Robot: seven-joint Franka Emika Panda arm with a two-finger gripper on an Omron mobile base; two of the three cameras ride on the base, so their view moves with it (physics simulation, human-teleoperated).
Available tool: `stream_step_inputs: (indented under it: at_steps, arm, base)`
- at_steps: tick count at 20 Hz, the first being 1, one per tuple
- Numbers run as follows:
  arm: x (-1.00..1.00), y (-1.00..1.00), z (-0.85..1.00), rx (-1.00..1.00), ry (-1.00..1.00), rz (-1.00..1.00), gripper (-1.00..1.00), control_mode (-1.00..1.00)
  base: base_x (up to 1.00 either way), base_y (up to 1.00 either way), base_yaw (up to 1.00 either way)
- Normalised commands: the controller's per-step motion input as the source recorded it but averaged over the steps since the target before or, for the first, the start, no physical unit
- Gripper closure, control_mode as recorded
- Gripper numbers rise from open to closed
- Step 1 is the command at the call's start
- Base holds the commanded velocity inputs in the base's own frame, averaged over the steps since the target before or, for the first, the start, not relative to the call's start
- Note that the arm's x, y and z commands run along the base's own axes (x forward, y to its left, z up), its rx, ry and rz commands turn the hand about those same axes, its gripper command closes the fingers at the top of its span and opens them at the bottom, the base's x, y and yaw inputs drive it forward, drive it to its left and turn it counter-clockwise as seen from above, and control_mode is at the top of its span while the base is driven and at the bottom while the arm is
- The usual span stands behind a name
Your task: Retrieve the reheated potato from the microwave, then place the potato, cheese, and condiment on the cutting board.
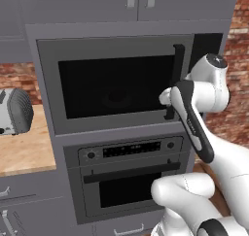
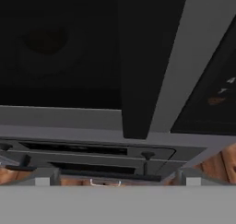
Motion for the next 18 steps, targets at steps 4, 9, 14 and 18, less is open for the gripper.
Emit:
stream_step_inputs:
  at_steps: [4,9,14,18]
  arm:
    - [-0.01,-0.21,0.0,0.08,-0.04,0.0,-1.0,-1.0]
    - [-0.06,-0.22,0.0,0.08,-0.05,0.0,-1.0,-1.0]
    - [0.08,-0.22,0.0,0.08,-0.05,0.0,-1.0,-1.0]
    - [0.29,-0.1,0.0,0.0,0.0,-0.04,-1.0,-1.0]
  base:
    - [0.0,0.0,0.0]
    - [0.0,0.0,0.0]
    - [0.0,0.0,0.0]
    - [0.0,0.0,0.0]
